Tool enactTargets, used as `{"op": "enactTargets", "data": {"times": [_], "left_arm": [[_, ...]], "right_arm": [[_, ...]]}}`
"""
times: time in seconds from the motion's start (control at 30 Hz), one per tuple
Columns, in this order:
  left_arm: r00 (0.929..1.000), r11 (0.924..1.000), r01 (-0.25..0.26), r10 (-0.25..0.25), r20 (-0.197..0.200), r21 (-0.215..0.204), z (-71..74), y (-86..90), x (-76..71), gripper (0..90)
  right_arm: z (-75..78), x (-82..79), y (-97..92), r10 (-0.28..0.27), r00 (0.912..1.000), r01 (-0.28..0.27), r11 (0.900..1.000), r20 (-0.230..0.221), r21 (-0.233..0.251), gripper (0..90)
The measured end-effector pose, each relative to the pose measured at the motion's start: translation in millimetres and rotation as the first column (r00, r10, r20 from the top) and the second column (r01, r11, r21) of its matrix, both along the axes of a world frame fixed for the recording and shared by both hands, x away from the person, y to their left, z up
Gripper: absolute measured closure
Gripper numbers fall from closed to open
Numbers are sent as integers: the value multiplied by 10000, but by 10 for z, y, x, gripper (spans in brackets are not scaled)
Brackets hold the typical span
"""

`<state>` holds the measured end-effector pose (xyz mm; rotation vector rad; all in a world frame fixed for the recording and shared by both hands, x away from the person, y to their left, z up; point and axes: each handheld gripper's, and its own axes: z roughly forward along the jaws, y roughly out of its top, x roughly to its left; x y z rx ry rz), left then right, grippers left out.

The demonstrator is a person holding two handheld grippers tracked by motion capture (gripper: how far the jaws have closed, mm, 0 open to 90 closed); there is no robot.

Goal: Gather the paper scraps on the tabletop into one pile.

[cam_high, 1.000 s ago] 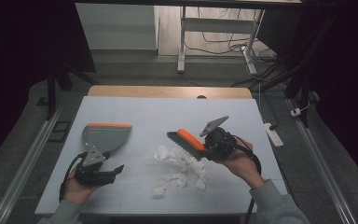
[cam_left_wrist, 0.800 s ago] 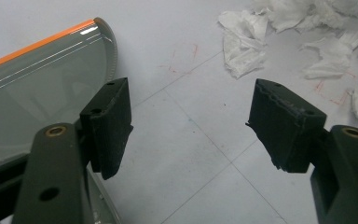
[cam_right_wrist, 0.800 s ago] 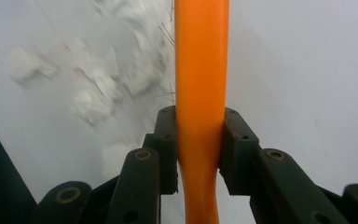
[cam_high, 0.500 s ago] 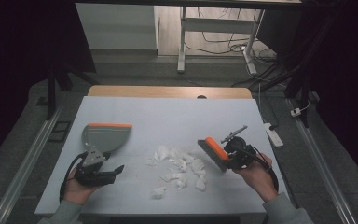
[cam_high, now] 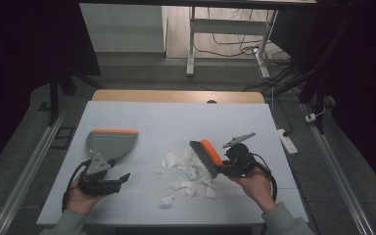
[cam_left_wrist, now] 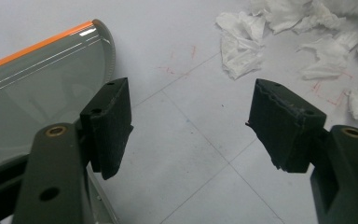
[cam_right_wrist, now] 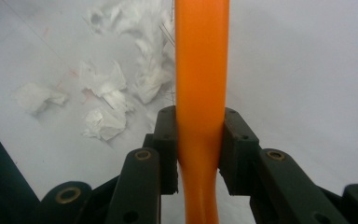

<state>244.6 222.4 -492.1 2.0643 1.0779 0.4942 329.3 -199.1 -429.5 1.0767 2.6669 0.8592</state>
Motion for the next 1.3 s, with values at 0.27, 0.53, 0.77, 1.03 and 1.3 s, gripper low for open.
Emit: {"op": "enactTargets", "data": {"times": [0.27,0.53,0.77,1.03,1.3], "left_arm": [[10000,10000,8,-7,-49,53,-12,-21,8,310],[10000,10000,46,-46,-54,73,-17,-25,8,310],[10000,10000,23,-23,-51,44,-16,-5,8,310],[10000,10000,1,-1,-44,24,-15,5,14,311],[10000,10000,-97,97,-3,-11,0,41,11,311]], "right_arm": [[236,-258,-290,1627,9865,-1620,9860,161,-392,708],[-112,-519,178,4684,8784,-4775,8525,-950,-2126,707],[-188,-321,499,4773,8777,-4660,8296,-425,-3077,708],[13,-289,453,4490,8932,-4332,8733,234,-2229,708],[372,-529,654,4373,8916,-4196,8954,1174,-1488,708]]}}
